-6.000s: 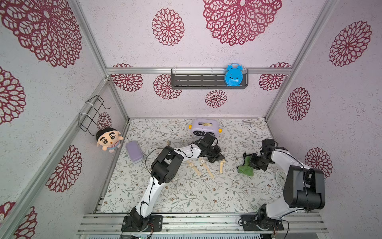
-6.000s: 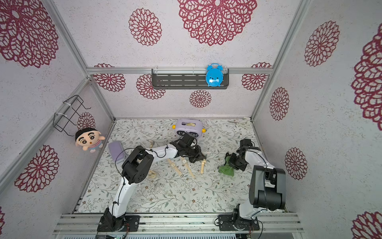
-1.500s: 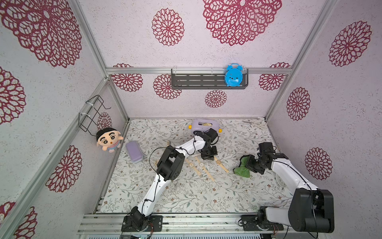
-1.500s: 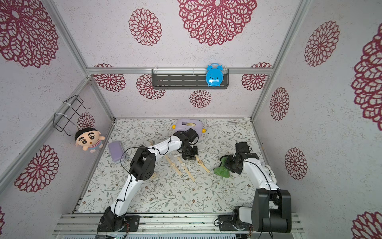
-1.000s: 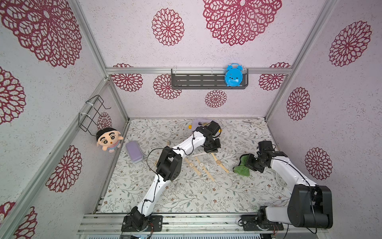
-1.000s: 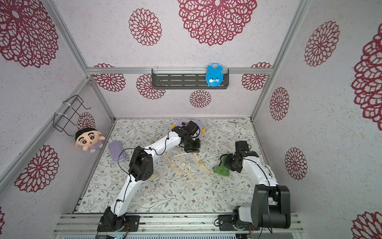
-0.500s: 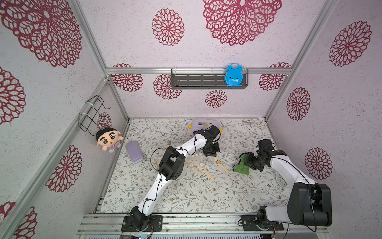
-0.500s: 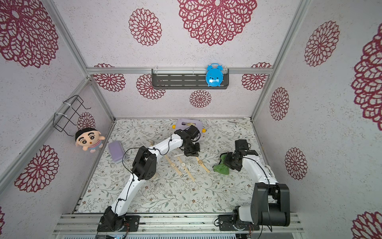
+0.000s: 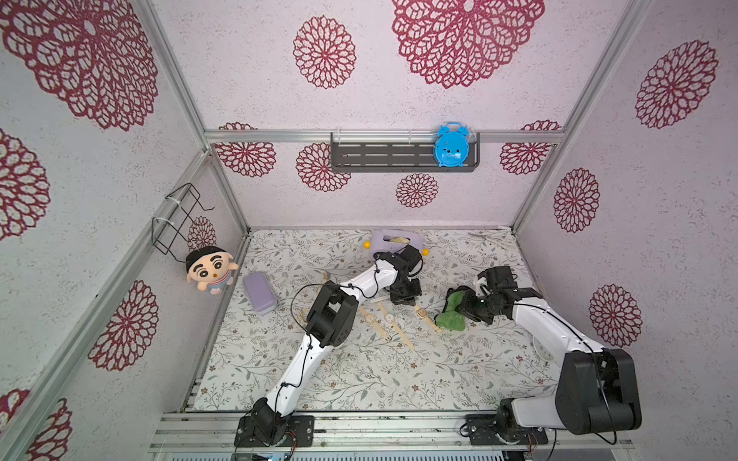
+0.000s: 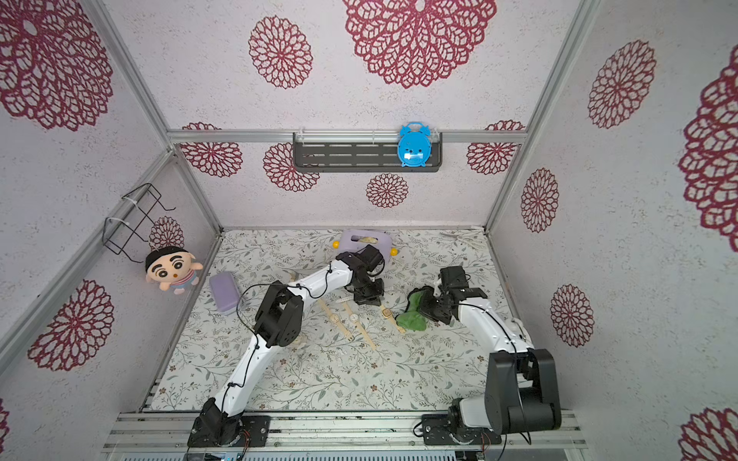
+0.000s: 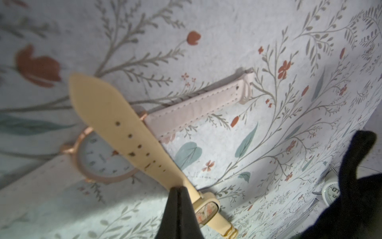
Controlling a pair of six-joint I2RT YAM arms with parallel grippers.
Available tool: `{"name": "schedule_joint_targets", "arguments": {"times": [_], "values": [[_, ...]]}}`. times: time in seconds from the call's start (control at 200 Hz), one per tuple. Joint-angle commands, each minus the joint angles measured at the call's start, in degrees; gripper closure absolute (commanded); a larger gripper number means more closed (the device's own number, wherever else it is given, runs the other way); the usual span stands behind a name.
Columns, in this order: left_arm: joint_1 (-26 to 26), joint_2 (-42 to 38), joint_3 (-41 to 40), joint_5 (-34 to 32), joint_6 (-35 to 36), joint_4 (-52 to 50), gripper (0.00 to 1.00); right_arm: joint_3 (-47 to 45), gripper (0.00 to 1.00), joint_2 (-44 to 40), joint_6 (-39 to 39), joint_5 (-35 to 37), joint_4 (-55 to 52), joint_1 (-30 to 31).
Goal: Wipe the watch dial
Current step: Adjust the watch at the center of the board, then wipe the dirt from the watch dial.
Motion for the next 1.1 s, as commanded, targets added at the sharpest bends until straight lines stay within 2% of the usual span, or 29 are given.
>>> {"name": "schedule_joint_targets", "arguments": {"times": [0.0,0.37,0.685,1.096], "values": [[0.26,3.05,-1.45,-0.33,0.73,0.76,1.0,2.28,1.0,2.42,2.62,-6.07,6.78,2.31],[0.43,4.04,-0.67,0.35,-0.73,1.09,1.0,3.59,1.0,12.87,4.6,-6.06,13.48,9.9],[0.96,4.41,-0.54,0.85,-1.84,1.35,1.0,-1.63,1.0,18.84,1.66,2.13,12.87,12.47],[1.49,5.65,0.0,0.04,-3.71,-0.74,1.0,-2.18,1.0,17.6,1.4,13.68,2.54,12.31]]}}
